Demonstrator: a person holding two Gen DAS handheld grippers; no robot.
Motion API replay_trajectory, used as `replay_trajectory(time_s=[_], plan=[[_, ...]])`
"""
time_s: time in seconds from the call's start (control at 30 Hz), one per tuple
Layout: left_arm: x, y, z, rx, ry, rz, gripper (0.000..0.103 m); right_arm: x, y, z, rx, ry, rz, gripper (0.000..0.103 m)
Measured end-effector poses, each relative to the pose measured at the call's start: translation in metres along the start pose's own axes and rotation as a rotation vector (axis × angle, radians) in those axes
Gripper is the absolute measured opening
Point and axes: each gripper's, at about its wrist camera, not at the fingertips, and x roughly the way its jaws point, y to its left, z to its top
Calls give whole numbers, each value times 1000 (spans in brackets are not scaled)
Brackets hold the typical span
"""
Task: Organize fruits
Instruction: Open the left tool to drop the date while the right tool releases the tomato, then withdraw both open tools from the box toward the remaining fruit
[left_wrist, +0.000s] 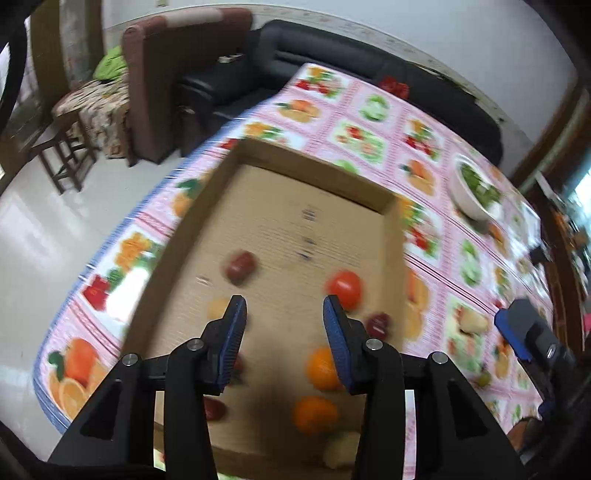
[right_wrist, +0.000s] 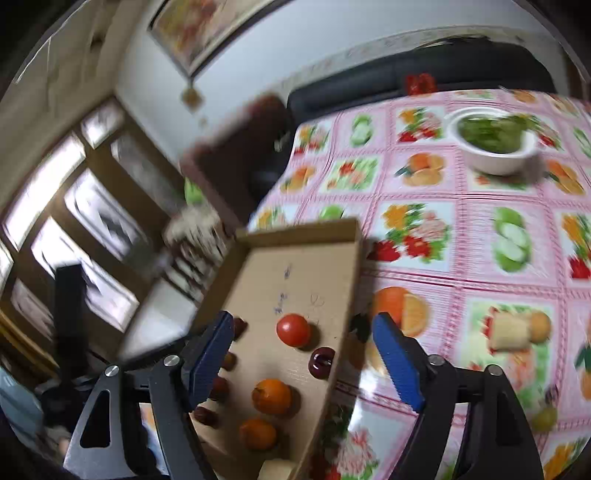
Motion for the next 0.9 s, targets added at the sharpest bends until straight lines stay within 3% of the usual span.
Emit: replay_trajectory(time_s=[0.13,0.27,0.43,0.5,0.67,0.77,0.9], plan=[[-3,-36,-17,60,24,-63,41,-49,-37,-4,132,-110,3,88],[2,-73,-38,128,68,-109,41,-85,-71,-5,205,-141,-31,90],[5,-110,-64,209,113,-133,41,-130,-103,-15,250,-185,-102,92],[6,-119,-73,232,127,-137,41,-150,-117,-19,267,-198,-175,94],[10,-137,-90,278,157,-135,41,-177,-148,-26,332,-279,-154,94],[8,-143,-96,291,162,-135,41,-174,-156,-23,354,-217,-134,94],[7,-149,-102,306,166,-136,41,-174,-162,-26,421,-227,12,94]])
